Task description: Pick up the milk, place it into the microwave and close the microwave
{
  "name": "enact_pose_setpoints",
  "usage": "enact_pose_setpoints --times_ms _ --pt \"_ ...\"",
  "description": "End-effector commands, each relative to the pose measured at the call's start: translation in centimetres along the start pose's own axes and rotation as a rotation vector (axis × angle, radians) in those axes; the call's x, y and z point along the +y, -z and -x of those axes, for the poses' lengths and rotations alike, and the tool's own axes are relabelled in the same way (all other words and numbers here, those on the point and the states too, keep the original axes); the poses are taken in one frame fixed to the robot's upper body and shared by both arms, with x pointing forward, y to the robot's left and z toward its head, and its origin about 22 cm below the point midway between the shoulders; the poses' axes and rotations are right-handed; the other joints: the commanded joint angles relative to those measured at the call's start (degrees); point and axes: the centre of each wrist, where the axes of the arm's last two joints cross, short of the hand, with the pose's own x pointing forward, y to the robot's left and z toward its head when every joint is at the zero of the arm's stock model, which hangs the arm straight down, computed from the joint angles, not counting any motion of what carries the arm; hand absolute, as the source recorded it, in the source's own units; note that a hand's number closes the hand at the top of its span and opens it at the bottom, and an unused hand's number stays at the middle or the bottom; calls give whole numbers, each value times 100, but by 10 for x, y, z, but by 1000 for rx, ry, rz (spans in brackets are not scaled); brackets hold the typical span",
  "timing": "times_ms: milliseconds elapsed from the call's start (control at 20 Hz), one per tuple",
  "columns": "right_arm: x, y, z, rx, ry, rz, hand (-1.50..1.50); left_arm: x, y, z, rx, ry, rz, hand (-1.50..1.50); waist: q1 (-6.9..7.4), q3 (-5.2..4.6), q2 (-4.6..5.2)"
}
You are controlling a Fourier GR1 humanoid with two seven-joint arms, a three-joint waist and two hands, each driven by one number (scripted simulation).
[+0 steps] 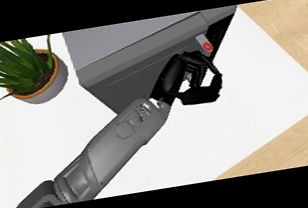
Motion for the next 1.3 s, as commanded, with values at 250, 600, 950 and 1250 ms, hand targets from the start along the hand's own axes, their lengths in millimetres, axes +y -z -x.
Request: enact_pose_setpoints --times_ms 250,600,950,1250 --pt "-7 10 -13 3 0 -38 -150 -7 21 -23 -53 -10 -28 150 -333 8 14" --pt "-16 19 -21 4 -28 -49 -150 -9 22 -25 -49 -3 -54 150 -398 17 48" --pt "-26 26 -29 16 -61 -66 -150 -13 18 -23 -66 -1 -83 150 -502 16 84" --pt "-30 32 -34 8 -67 -75 -150 -14 18 -24 -80 3 -103 150 -523 22 103"
